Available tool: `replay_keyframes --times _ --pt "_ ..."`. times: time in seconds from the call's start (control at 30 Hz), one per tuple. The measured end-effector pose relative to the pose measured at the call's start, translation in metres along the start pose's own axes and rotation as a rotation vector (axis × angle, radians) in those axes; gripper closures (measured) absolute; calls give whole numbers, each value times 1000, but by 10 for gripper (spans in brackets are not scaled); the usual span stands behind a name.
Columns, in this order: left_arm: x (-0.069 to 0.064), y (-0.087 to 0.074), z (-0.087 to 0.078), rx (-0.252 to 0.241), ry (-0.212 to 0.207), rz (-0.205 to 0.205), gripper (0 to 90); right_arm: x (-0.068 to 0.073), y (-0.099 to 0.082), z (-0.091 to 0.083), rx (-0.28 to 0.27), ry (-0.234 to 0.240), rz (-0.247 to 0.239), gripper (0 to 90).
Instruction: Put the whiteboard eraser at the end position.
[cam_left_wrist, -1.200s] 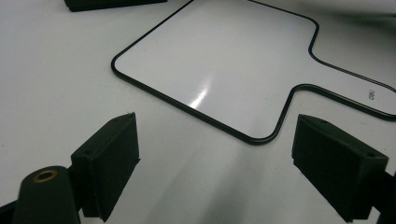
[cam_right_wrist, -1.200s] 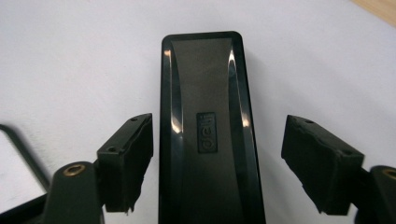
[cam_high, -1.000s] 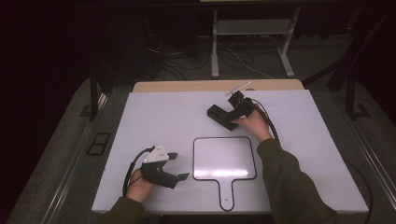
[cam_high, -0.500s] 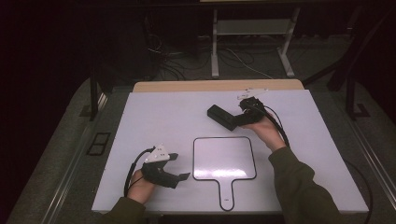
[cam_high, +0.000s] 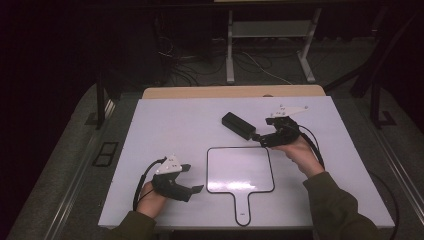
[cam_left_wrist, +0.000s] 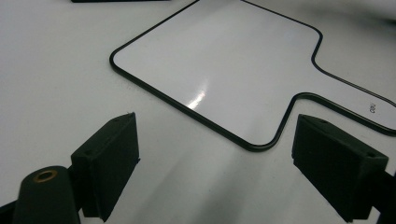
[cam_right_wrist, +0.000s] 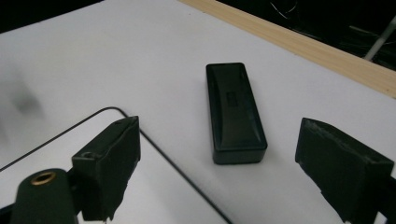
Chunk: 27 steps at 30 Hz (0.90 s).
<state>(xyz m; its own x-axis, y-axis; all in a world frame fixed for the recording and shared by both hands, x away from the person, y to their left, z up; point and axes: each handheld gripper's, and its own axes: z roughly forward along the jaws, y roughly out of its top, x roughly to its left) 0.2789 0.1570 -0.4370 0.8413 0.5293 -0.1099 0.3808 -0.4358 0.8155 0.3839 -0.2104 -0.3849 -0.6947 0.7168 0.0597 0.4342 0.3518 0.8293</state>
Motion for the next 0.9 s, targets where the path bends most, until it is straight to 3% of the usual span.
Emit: replay_keyframes --times 0.07,0.23,0.33,0.53,0.63,0.9 --pt "0 0 0 1 1 0 137 2 -6 -5 -5 8 4 129" --pt "0 0 0 7 -2 5 137 8 -24 -17 2 -2 -38 130" --pt "-1 0 1 7 -4 5 137 9 -36 -26 -11 13 -23 129" --pt "-2 0 0 4 -4 7 137 15 -55 -39 -25 -4 -14 129" --pt "-2 0 0 3 -5 7 137 18 -65 -45 -29 -10 -29 130" --pt "-3 1 0 -1 -8 10 137 25 -84 -62 -58 13 -21 129"
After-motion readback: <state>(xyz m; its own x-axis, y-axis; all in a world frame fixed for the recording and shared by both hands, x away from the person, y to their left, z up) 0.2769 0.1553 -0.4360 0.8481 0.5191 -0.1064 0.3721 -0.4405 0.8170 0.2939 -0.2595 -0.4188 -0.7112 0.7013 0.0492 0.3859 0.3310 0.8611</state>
